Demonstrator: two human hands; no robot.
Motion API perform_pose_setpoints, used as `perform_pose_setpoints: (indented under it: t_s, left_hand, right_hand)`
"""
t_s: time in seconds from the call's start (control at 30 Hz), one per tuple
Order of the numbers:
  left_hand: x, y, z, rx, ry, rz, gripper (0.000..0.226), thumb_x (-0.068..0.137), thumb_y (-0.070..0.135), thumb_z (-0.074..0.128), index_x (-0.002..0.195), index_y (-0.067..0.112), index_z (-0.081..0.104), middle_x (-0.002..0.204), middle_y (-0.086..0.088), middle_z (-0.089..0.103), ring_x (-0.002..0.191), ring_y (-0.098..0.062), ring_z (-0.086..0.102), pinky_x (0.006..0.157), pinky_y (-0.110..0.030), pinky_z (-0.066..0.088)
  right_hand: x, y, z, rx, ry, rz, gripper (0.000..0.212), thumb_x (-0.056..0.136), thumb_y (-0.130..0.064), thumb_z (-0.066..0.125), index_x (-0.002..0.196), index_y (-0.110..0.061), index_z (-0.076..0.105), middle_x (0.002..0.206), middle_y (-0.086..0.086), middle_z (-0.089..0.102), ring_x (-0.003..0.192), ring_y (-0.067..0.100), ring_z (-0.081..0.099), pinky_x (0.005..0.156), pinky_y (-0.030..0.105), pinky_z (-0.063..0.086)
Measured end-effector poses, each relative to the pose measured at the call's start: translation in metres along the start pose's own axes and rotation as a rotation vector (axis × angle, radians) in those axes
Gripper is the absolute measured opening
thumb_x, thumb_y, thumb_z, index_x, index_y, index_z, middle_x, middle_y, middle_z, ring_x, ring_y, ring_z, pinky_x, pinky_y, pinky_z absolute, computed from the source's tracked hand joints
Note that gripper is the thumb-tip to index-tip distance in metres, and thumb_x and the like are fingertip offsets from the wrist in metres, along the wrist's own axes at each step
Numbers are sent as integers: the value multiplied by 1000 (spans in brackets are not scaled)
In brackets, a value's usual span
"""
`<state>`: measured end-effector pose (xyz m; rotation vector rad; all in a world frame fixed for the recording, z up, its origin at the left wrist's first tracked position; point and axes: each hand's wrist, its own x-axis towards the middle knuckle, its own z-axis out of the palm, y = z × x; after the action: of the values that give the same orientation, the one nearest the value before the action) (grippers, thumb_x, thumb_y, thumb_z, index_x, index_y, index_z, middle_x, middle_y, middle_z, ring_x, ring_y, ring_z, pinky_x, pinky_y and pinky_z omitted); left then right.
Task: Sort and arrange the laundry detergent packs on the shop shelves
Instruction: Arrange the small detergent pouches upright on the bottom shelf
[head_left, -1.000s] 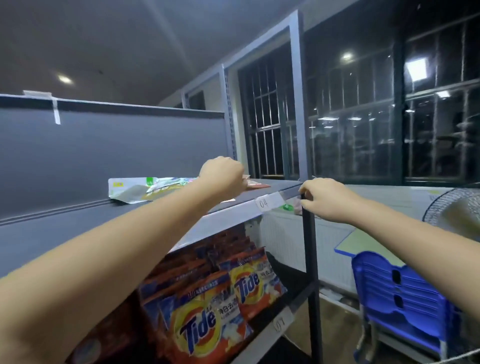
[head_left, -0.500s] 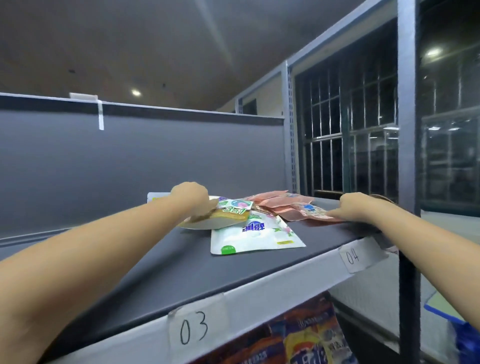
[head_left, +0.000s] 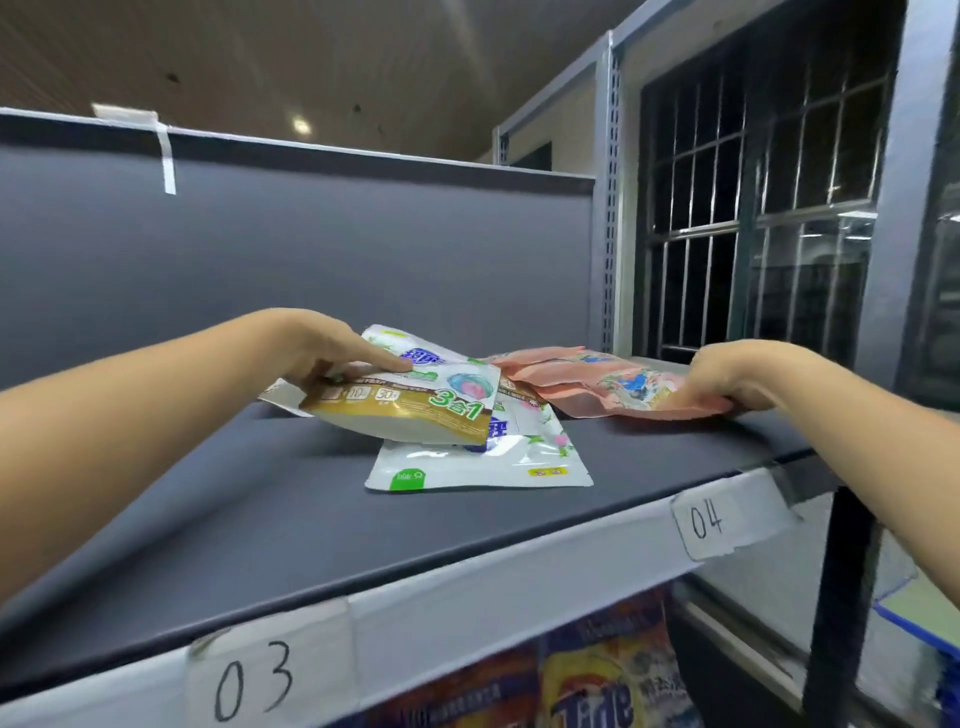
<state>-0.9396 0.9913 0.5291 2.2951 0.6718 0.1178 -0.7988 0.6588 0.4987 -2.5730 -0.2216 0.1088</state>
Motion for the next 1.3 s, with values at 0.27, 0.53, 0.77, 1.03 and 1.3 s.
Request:
perform_pose_setpoints:
  t_s: [0.27, 0.53, 0.77, 1.03, 1.3]
  left_hand:
    - [-51, -17, 12, -483, 53, 199, 13, 88, 11, 63, 98, 15, 57, 75, 1, 74, 60, -11, 69, 52, -23, 56]
    - [-125, -47, 2, -642, 227, 443, 36, 83, 4, 65, 116, 12, 58, 101, -5, 73, 94, -25, 70, 76, -37, 56]
    - [-208, -90, -9, -759, 432, 524, 39, 86, -1, 60, 119, 19, 52, 99, 1, 71, 79, -15, 72, 65, -31, 58]
    - [-327, -167, -20, -903, 465, 561, 27, 87, -1, 58, 99, 23, 58, 80, 11, 74, 73, -6, 71, 56, -22, 55]
    - [-418, -270, 35, -812, 279, 433, 17, 79, 22, 60, 94, 18, 68, 85, 3, 75, 75, -9, 71, 61, -19, 54]
  right_hand:
    - [-23, 22, -11, 680, -111, -260, 21, 89, 6, 55, 92, -14, 51, 87, 9, 64, 49, 11, 66, 43, 25, 55]
    - [-89, 10, -13, 631, 43, -552, 39, 81, 12, 58, 115, -6, 54, 108, 23, 62, 75, 21, 61, 60, 23, 51]
    - [-206, -38, -38, 425, 60, -827, 22, 72, -1, 70, 86, -19, 70, 82, 2, 75, 71, 12, 71, 73, 32, 57]
    - [-353, -114, 25, -50, 12, -1042, 20, 74, -14, 75, 78, -32, 69, 72, -20, 70, 67, -3, 66, 66, 20, 49]
    - [-434, -145, 146, 13, -226, -1038, 13, 74, -18, 78, 84, -18, 71, 75, -7, 72, 66, 4, 68, 57, 21, 54]
